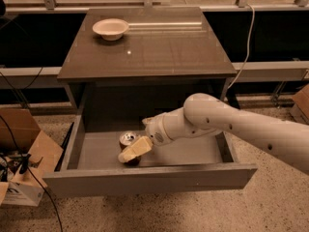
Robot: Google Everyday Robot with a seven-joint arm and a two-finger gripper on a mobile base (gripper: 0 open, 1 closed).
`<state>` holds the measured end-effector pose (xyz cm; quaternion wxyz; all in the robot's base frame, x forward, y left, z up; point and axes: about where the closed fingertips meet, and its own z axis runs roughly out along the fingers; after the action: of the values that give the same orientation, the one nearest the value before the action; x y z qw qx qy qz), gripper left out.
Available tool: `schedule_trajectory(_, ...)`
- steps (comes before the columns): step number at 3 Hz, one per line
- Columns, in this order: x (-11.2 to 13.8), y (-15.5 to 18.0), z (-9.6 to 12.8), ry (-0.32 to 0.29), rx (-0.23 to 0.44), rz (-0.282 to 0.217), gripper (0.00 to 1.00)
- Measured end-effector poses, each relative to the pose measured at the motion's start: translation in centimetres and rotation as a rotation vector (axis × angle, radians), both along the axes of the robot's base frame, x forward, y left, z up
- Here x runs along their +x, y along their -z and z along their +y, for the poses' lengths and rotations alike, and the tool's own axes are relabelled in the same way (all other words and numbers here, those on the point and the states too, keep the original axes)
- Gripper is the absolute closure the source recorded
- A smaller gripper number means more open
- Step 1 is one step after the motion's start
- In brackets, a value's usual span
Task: Pick orange can from top drawer and place on counter
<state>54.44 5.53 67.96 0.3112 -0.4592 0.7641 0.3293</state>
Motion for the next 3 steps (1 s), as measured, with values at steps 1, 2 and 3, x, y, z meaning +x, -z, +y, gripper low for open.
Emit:
schedule_trajectory(1,-1.0,1.7,2.0,-0.032,0.054,0.052,0.17)
schedule_trajectory(2,-1.3,2.1,3.3,-0.051,0.092,0.071,0.4)
schedule_trajectory(3,-1.1,0.8,3.3,-0.046,0.119,0.043,0.63)
